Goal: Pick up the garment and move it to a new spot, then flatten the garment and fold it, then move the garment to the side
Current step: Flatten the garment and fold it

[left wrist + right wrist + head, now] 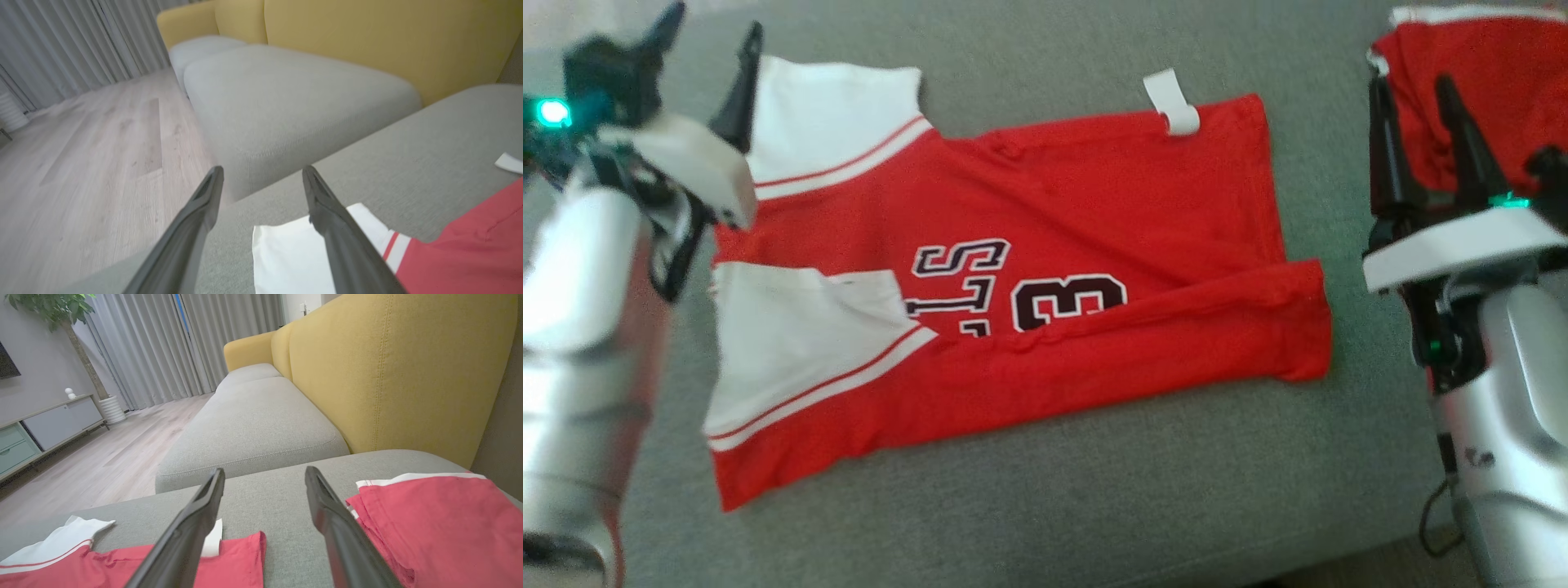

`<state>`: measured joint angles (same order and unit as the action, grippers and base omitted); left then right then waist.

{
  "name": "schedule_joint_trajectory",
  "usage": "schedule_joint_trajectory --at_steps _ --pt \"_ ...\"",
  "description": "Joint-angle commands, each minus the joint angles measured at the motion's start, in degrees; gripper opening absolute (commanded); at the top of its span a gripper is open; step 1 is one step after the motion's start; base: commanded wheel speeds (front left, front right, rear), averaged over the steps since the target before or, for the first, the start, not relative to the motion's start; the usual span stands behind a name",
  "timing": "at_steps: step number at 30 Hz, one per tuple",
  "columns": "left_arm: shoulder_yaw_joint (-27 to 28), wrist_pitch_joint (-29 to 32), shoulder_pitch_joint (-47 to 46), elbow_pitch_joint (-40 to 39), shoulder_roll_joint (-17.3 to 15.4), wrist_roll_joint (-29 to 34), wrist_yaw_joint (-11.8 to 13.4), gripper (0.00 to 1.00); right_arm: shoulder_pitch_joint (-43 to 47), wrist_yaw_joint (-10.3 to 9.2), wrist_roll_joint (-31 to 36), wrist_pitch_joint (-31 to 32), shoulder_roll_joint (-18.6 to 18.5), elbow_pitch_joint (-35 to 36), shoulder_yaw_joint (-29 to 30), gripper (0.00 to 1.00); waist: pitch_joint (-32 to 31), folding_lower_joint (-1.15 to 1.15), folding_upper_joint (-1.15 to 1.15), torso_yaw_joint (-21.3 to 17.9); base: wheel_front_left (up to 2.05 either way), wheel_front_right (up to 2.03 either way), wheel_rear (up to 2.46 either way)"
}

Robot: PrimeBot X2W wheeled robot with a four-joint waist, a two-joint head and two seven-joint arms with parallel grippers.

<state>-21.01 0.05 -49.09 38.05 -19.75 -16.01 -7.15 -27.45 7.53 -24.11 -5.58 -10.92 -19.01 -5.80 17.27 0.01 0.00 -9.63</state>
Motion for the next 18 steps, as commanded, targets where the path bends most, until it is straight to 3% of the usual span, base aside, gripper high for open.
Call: schedule_joint_trajectory --at_steps 1,10,18 --pt "0.0 2.1 -4.7 0.5 -3.3 -0.6 -0.2 1.00 -2.2 -0.04 0.4 -0.8 0.4 2.3 -1.3 1.00 4.4 -0.01 0.00 -3.2 0.00 0.00 0.00" --pt "-9.7 13.1 -15.7 9.8 -9.2 -5.5 -0.3 1.00 -6.7 -0.04 0.0 -3.0 1.2 2.9 -2.3 1.00 10.2 -0.01 0.00 -7.4 0.00 0.00 0.00" --pt "-12.6 16.7 -18.8 16.2 -10.9 -6.1 -0.3 1.00 -7.1 -0.04 -0.2 -4.0 1.6 2.8 -2.8 1.00 11.4 -0.01 0.00 -8.6 0.00 0.00 0.00"
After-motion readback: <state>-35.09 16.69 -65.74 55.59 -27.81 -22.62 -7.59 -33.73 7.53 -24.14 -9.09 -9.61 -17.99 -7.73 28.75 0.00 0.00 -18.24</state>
